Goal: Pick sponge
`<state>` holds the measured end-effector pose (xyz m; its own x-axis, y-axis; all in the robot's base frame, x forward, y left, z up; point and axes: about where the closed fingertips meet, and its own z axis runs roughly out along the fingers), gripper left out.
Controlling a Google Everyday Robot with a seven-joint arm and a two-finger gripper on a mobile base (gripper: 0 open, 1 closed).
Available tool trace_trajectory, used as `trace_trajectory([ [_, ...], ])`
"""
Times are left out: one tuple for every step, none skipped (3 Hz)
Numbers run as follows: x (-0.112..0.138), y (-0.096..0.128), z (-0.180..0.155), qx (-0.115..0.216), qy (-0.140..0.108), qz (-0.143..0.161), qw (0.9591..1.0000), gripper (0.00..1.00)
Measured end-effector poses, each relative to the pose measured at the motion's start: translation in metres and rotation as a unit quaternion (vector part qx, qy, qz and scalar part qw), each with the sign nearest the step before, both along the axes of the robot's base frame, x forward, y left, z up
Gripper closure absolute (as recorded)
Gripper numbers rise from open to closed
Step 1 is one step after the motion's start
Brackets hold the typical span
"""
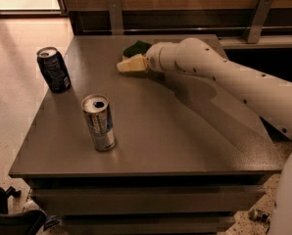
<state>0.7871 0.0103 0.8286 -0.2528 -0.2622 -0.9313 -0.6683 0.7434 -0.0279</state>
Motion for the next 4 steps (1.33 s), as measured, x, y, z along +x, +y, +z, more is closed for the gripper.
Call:
trace_trajectory([
  [0.003,0.0,-0.0139,0.01,0.003,-0.006,0.9999,0.16],
  [0.0063,0.0058,-0.0171,0.02,-0.001,-0.004,0.9998,0.38],
  [0.0064,0.006,-0.0172,0.02,-0.001,-0.004,0.9998,0.61],
  [0.0063,0.0061,-0.0155,0.02,-0.001,-0.004,0.9998,0.85],
])
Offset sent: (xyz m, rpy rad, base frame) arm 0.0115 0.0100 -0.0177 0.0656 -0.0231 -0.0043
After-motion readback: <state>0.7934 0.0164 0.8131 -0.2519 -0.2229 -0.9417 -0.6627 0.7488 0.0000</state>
